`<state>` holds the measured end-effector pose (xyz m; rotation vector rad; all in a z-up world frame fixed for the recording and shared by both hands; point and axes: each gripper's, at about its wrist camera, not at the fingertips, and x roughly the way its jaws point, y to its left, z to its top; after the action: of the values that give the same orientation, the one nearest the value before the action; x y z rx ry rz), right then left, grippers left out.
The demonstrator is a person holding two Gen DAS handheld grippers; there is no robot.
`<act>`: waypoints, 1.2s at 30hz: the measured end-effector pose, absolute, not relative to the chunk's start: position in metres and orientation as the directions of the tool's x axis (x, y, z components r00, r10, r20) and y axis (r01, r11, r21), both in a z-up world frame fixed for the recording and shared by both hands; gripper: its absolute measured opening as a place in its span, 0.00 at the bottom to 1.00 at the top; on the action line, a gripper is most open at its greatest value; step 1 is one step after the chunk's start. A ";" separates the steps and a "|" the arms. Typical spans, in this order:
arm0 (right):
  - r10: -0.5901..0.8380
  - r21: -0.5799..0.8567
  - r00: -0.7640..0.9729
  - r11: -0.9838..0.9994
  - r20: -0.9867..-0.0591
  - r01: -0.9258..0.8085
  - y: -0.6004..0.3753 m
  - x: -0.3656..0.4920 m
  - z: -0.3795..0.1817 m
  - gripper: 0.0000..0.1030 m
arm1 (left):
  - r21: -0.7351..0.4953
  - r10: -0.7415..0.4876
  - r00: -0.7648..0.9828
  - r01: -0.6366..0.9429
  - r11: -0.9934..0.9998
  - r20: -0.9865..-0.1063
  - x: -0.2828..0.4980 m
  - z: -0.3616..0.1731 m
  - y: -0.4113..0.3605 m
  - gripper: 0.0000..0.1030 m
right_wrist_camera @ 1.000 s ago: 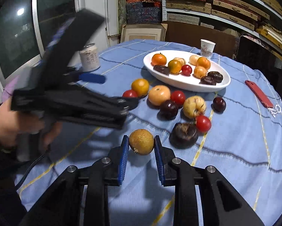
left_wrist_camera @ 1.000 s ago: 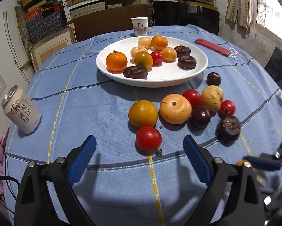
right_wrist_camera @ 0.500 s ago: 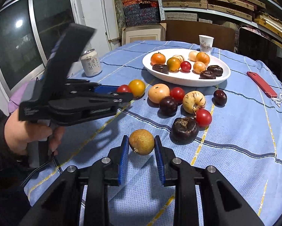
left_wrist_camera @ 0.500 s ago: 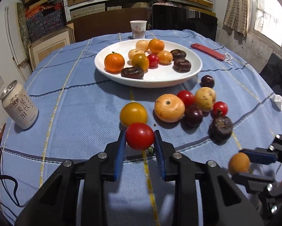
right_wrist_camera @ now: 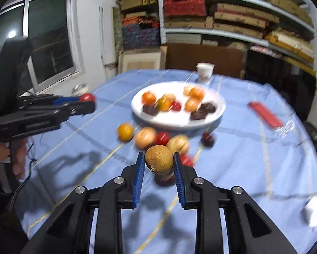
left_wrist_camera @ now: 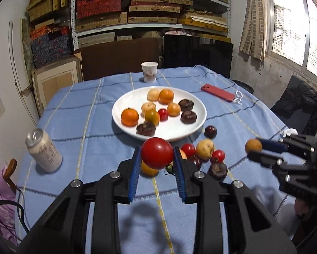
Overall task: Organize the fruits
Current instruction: 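Carry the golden fruit and tomato onto the white plate and open both tools, then grasp another dark brown fruit with the right tool while the left tool grasps a yellow-orange fruit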
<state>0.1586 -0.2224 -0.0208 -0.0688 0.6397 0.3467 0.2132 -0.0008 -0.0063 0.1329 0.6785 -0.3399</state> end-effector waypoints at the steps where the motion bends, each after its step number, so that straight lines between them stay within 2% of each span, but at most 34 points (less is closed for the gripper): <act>1: 0.289 0.031 0.755 0.941 -0.588 -0.336 -0.224 0.167 -0.013 0.27 | 0.003 -0.272 0.723 0.354 0.935 -0.636 0.222 0.000 -0.002 0.28; 8: 0.225 -0.030 0.761 0.952 -0.608 -0.305 -0.228 0.263 0.013 0.27 | 0.006 -0.259 0.733 0.338 0.941 -0.629 0.306 0.018 -0.024 0.28; 11: 0.200 -0.044 0.751 0.956 -0.630 -0.291 -0.225 0.300 0.007 0.27 | -0.021 -0.254 0.708 0.320 0.947 -0.659 0.349 0.007 -0.034 0.28; 17: 0.168 -0.082 0.728 0.952 -0.665 -0.294 -0.209 0.352 -0.019 0.27 | 0.027 -0.190 0.682 0.295 0.955 -0.706 0.401 -0.027 -0.053 0.29; 18: 0.162 -0.087 0.727 0.953 -0.667 -0.292 -0.208 0.355 -0.024 0.27 | 0.033 -0.186 0.680 0.295 0.955 -0.709 0.406 -0.033 -0.055 0.31; 19: 0.155 -0.091 0.724 0.953 -0.672 -0.288 -0.207 0.359 -0.028 0.35 | 0.044 -0.175 0.681 0.292 0.955 -0.711 0.410 -0.038 -0.056 0.37; 20: 0.141 -0.097 0.724 0.956 -0.675 -0.277 -0.207 0.363 -0.032 0.43 | 0.050 -0.166 0.687 0.283 0.958 -0.708 0.412 -0.042 -0.055 0.55; 21: 0.122 -0.108 0.735 0.960 -0.667 -0.257 -0.207 0.364 -0.034 0.56 | 0.057 -0.151 0.700 0.264 0.963 -0.698 0.414 -0.045 -0.052 0.67; 23: 0.132 -0.100 0.735 0.960 -0.665 -0.263 -0.207 0.365 -0.036 0.57 | 0.051 -0.138 0.722 0.234 0.971 -0.678 0.414 -0.046 -0.045 0.72; 27: 0.143 -0.093 0.749 0.960 -0.647 -0.264 -0.212 0.344 -0.028 0.57 | 0.032 -0.150 0.716 0.234 0.972 -0.682 0.402 -0.040 -0.031 0.74; 31: 0.203 -0.049 0.754 0.953 -0.625 -0.297 -0.224 0.295 -0.018 0.57 | -0.018 -0.198 0.709 0.254 0.967 -0.677 0.361 -0.029 -0.014 0.79; 36: 0.232 -0.045 0.716 0.937 -0.659 -0.345 -0.224 0.217 -0.033 0.58 | 0.014 -0.239 0.690 0.340 0.940 -0.683 0.290 -0.030 -0.006 0.81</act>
<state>0.2167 -0.2244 -0.0332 -0.1694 0.7041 0.3213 0.2899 -0.0062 -0.0304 0.1435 0.7419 -0.3250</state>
